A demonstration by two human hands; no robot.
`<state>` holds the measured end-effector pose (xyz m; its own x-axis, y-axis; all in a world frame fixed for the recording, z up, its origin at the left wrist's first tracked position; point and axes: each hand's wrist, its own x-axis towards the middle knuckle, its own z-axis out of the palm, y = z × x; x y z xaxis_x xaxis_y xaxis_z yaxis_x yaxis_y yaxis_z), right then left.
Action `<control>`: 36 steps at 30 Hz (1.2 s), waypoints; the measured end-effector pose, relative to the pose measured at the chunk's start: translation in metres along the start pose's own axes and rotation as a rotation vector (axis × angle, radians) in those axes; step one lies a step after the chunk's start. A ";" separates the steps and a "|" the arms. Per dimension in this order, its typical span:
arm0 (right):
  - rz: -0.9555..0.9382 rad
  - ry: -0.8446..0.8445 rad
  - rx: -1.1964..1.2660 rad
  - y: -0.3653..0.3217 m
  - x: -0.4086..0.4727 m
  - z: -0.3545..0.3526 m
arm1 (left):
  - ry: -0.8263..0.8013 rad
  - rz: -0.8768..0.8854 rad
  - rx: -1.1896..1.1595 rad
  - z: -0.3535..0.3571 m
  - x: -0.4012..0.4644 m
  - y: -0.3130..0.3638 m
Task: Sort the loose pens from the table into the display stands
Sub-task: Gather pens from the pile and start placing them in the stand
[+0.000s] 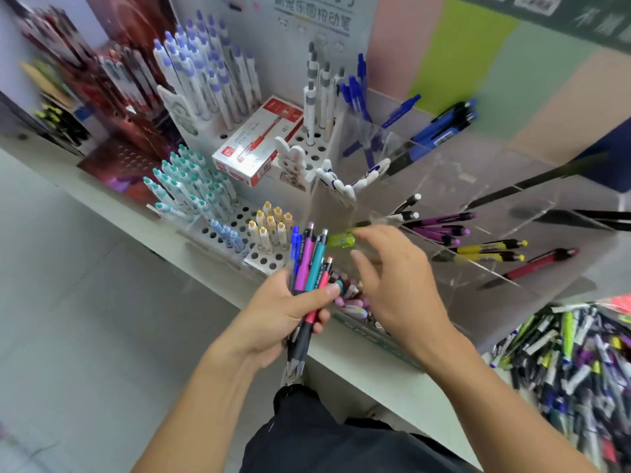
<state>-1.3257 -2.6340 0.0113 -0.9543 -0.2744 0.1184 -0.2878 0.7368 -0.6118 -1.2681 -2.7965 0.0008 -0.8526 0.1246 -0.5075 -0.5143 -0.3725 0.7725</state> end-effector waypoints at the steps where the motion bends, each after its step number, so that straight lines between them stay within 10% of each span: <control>1: 0.045 0.025 0.094 0.000 -0.006 -0.011 | -0.046 -0.009 0.041 0.004 0.002 0.000; 7: 0.375 -0.186 0.743 0.013 -0.017 -0.063 | -0.218 -0.048 0.282 0.046 0.012 0.003; 22: 0.436 0.348 1.109 0.049 -0.041 -0.121 | -0.330 -0.035 0.210 0.104 0.019 0.000; 27: 0.361 0.521 0.946 0.063 -0.040 -0.141 | -0.175 -0.044 0.028 0.094 0.022 -0.001; 36: 0.155 0.284 0.587 0.036 -0.037 -0.078 | 0.028 0.033 -0.085 0.051 0.010 -0.001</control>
<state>-1.3069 -2.5493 0.0458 -0.9883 0.0402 0.1472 -0.1308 0.2736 -0.9529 -1.2805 -2.7478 0.0146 -0.8652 0.0859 -0.4940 -0.4756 -0.4526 0.7543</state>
